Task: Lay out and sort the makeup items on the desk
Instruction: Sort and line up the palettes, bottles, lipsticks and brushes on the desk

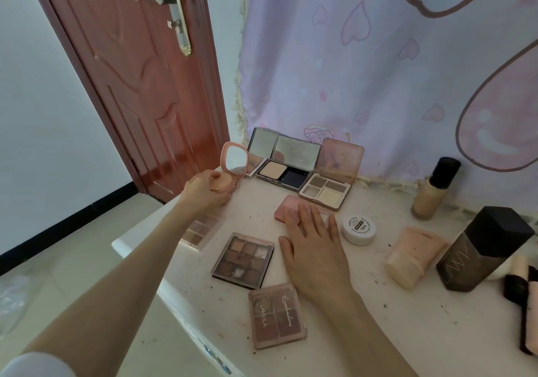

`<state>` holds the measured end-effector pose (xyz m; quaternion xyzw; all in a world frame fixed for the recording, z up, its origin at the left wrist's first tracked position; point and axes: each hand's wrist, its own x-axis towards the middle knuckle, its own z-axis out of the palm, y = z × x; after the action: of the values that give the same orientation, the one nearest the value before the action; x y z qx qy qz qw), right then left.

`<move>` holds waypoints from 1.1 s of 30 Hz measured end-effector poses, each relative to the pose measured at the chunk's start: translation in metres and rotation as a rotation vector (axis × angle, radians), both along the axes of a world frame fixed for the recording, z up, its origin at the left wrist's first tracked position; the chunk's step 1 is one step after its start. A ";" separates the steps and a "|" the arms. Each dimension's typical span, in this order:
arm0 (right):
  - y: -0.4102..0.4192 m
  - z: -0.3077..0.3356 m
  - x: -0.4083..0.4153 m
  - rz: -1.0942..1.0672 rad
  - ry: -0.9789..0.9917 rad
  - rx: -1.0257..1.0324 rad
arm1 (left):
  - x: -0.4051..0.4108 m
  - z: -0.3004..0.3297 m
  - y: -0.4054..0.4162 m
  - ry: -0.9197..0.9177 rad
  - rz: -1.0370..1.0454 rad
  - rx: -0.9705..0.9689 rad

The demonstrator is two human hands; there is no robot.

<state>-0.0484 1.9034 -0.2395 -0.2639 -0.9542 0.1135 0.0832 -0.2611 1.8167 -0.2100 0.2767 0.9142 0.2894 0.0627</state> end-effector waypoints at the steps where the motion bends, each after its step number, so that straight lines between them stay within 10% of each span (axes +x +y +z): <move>1: 0.000 0.000 0.000 0.000 -0.014 0.002 | -0.002 -0.001 0.001 -0.006 -0.004 -0.001; 18: 0.000 0.005 0.003 -0.002 -0.008 -0.052 | 0.037 0.005 -0.016 0.215 -0.130 -0.006; 27: -0.005 0.008 0.015 -0.040 0.360 -0.239 | 0.136 0.001 -0.065 0.191 -0.491 0.136; 33: -0.014 0.008 0.051 0.069 0.148 -0.174 | 0.161 -0.007 -0.082 0.212 -0.662 -0.075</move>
<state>0.0027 1.8890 -0.2310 -0.2282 -0.9405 0.2179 0.1261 -0.1004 1.7343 -0.2174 0.5841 0.7864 0.1893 0.0680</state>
